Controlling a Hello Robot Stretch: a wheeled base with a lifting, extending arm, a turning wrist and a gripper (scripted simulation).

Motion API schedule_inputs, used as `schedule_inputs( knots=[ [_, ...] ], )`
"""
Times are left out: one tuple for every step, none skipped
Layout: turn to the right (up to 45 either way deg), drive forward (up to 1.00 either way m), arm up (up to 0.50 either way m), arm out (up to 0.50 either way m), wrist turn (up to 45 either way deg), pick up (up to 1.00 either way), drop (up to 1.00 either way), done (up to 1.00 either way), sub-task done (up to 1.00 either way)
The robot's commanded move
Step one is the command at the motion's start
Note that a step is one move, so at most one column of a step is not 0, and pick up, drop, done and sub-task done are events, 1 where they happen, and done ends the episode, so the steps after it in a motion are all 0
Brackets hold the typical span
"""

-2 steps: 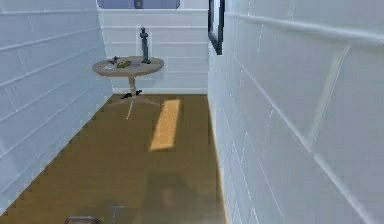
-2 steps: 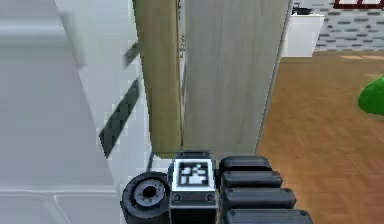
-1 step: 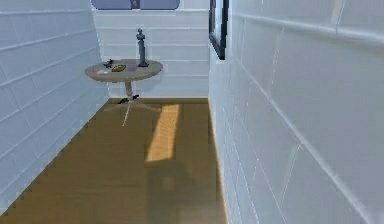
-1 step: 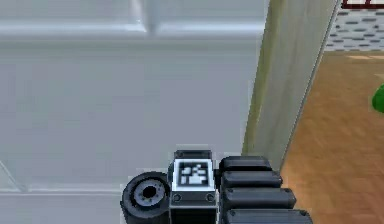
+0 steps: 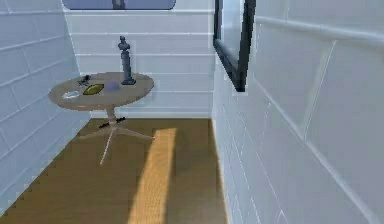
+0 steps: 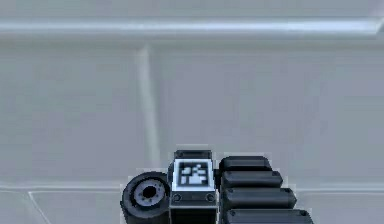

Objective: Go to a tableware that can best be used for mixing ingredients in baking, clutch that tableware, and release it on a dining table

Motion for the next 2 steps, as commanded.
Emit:
schedule_inputs(
  knots=[
    [-9.0,0.0,0.0,0.0,0.0,0.0,0.0,0.0,0.0],
    [0.0,1.0,0.0,0.0,0.0,0.0,0.0,0.0,0.0]
  ],
)
